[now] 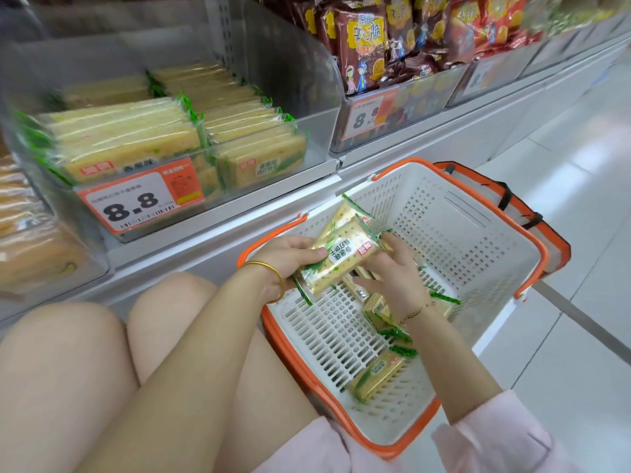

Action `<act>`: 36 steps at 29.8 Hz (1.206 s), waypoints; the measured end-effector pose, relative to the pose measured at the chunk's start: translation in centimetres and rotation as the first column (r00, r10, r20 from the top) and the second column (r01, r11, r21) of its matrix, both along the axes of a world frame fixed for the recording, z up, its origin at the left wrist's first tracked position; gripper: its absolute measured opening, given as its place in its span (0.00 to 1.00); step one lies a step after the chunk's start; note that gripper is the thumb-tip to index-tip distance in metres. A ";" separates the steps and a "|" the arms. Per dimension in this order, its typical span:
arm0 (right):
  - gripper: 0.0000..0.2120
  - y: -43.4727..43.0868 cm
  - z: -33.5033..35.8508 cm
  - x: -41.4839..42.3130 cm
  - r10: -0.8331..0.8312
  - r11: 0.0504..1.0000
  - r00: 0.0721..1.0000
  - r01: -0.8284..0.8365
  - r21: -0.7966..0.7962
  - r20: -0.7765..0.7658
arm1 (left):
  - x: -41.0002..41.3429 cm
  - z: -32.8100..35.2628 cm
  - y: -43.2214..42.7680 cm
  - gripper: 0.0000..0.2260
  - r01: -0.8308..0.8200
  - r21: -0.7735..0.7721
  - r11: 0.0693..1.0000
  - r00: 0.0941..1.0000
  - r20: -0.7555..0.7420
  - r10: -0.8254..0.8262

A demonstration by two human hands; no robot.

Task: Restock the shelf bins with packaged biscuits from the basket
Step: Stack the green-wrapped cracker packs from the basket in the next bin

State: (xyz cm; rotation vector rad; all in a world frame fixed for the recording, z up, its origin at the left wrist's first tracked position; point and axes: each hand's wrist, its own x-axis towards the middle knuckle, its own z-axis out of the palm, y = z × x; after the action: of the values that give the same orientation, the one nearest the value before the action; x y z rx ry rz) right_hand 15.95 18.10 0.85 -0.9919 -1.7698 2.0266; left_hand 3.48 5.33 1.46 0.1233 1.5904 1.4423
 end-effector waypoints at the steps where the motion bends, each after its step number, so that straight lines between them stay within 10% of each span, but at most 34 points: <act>1: 0.14 -0.6 0.0 -0.1 -0.013 0.959 0.997 -0.008 -0.282 -0.073 | 0.0 0.1 -0.1 0.10 -0.008 0.033 0.999 1.000 0.015 0.008; 3: 0.12 -1.4 -0.4 -0.4 -0.004 0.891 0.986 -0.074 -0.449 -0.169 | 0.1 0.4 -0.1 0.12 -0.014 0.091 0.996 0.999 0.033 0.011; 21: 0.33 0.0 0.4 -1.7 -0.087 0.980 0.971 0.043 -0.196 -0.222 | 0.2 1.7 -0.4 0.07 -0.170 0.194 0.966 0.985 0.031 0.167; 36: 0.15 -1.4 4.2 -4.1 -0.046 0.995 0.968 0.065 0.071 -0.249 | 1.5 2.6 -1.4 0.12 -0.065 0.363 0.930 0.994 -0.061 0.094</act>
State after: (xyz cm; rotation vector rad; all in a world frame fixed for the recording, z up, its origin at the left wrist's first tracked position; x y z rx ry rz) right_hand 11.80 16.68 5.06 -0.7216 -1.6576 1.9345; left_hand 4.96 3.95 4.02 0.3356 1.3879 1.8033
